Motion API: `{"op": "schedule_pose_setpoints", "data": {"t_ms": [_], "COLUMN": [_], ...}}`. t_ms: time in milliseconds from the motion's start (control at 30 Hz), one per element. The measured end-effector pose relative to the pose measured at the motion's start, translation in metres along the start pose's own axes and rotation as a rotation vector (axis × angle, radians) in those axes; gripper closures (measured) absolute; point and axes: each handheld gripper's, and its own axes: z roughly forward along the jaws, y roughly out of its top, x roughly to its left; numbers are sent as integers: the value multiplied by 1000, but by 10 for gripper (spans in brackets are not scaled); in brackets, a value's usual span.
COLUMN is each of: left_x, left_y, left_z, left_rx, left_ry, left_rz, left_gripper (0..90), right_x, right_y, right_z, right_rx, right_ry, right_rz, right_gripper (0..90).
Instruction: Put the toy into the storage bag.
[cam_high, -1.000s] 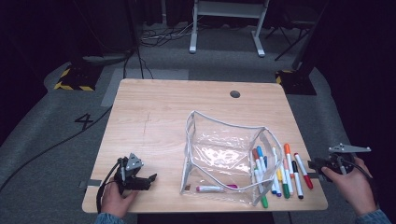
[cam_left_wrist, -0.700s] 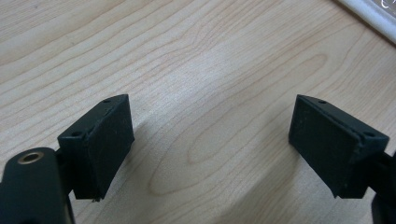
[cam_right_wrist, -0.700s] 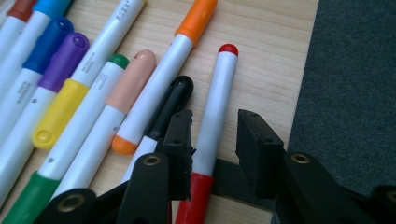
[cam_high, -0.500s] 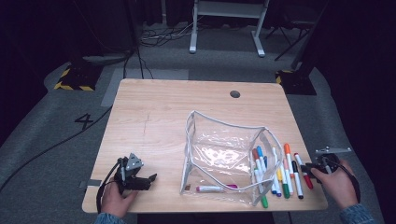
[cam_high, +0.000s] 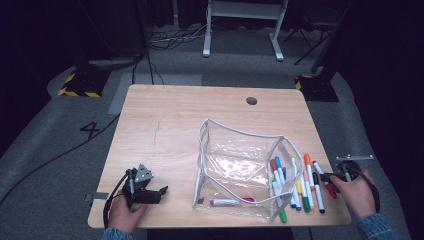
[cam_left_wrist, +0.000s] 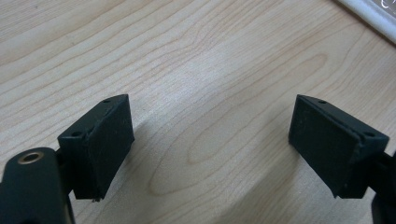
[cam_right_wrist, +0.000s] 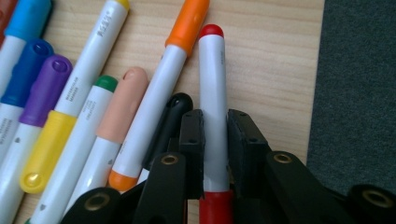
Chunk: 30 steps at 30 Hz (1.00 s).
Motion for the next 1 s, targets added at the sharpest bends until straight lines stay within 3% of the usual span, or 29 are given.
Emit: {"op": "schedule_pose_setpoints", "data": {"t_ms": [200, 333, 500, 600, 733, 933, 1000], "left_x": [0, 0, 0, 0, 0, 0, 0], "left_y": [0, 0, 0, 0, 0, 0, 0], "left_z": [0, 0, 0, 0, 0, 0, 0], "left_rx": [1, 1, 1, 1, 2, 2, 1], "left_ry": [0, 1, 1, 1, 0, 0, 2], "left_rz": [0, 0, 0, 0, 0, 1, 1], "left_gripper": [143, 142, 142, 143, 143, 143, 143], "right_x": [2, 8, 16, 27, 36, 59, 74], "right_y": [11, 27, 38, 51, 59, 78, 89], "right_z": [-24, -52, -71, -92, -103, -125, -136], "right_rx": [-48, -106, -131, -160, -180, -201, -211], "right_ry": [4, 5, 15, 38, 50, 95, 113], "right_rz": [-41, -90, -126, -159, -193, -292, -345], "right_gripper": [769, 769, 769, 769, 769, 769, 769]}}
